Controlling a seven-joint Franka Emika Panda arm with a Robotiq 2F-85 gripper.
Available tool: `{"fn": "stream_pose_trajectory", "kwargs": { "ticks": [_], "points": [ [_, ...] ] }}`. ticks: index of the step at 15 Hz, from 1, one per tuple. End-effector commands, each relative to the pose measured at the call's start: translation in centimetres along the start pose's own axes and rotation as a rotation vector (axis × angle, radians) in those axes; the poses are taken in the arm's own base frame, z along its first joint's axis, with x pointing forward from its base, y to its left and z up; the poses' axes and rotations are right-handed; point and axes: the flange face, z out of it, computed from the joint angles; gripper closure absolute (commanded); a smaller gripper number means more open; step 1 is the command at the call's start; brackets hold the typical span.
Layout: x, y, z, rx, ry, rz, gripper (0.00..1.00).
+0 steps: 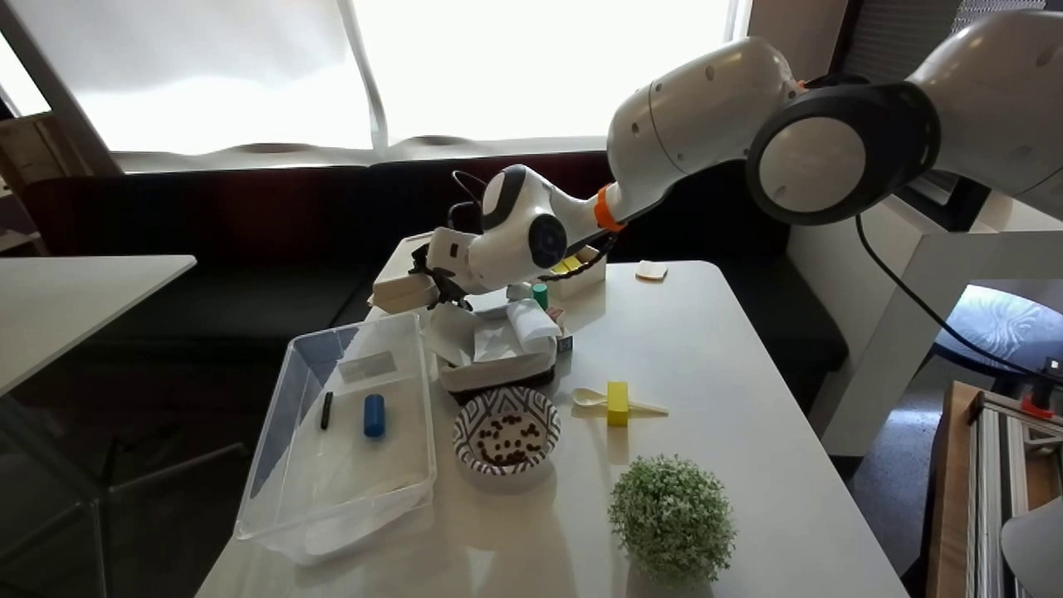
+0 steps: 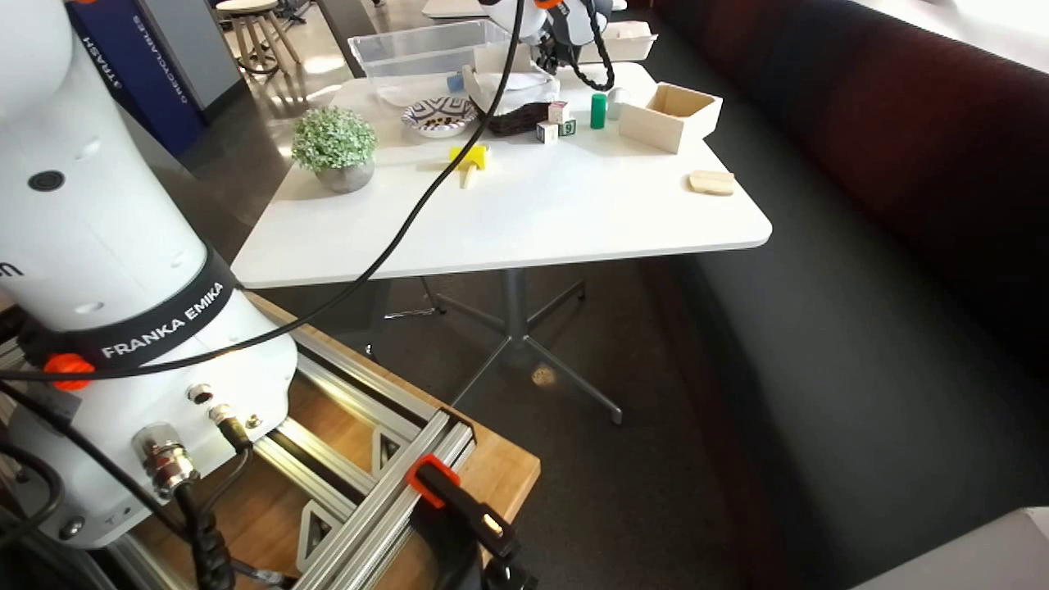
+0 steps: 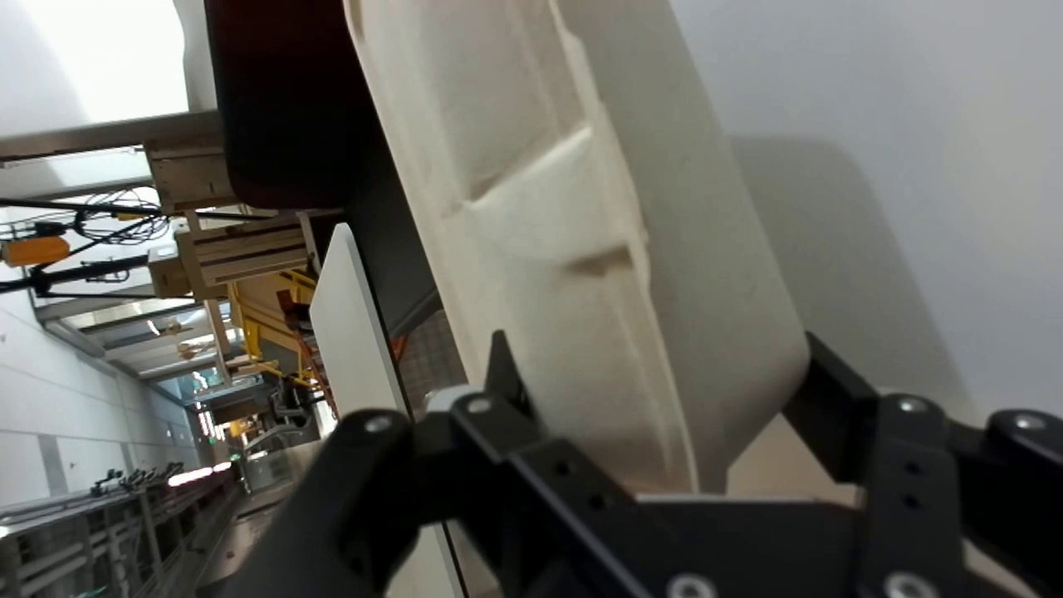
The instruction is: Move the takeaway pack to the top right
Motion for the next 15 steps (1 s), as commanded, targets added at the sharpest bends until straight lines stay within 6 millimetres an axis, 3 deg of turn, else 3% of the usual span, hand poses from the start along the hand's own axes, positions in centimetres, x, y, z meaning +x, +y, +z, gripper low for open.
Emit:
{"fn": "stream_pose_trajectory", "kwargs": {
  "ticks": [1,4,6,7,9,15],
  "points": [
    [-0.3,0.0,0.2,0.011,0.022,0.065,0.48],
    [-0.6,0.2,0.3,0.010,0.015,0.099,0.48],
    [-0.8,0.2,0.3,0.010,0.013,0.116,0.15],
    [-0.8,0.2,0.3,0.010,0.013,0.123,0.06],
    [-0.9,0.3,0.3,0.010,0.011,0.134,0.00],
    [-0.3,1.2,0.0,0.002,0.019,0.150,0.00]
  ]
}}
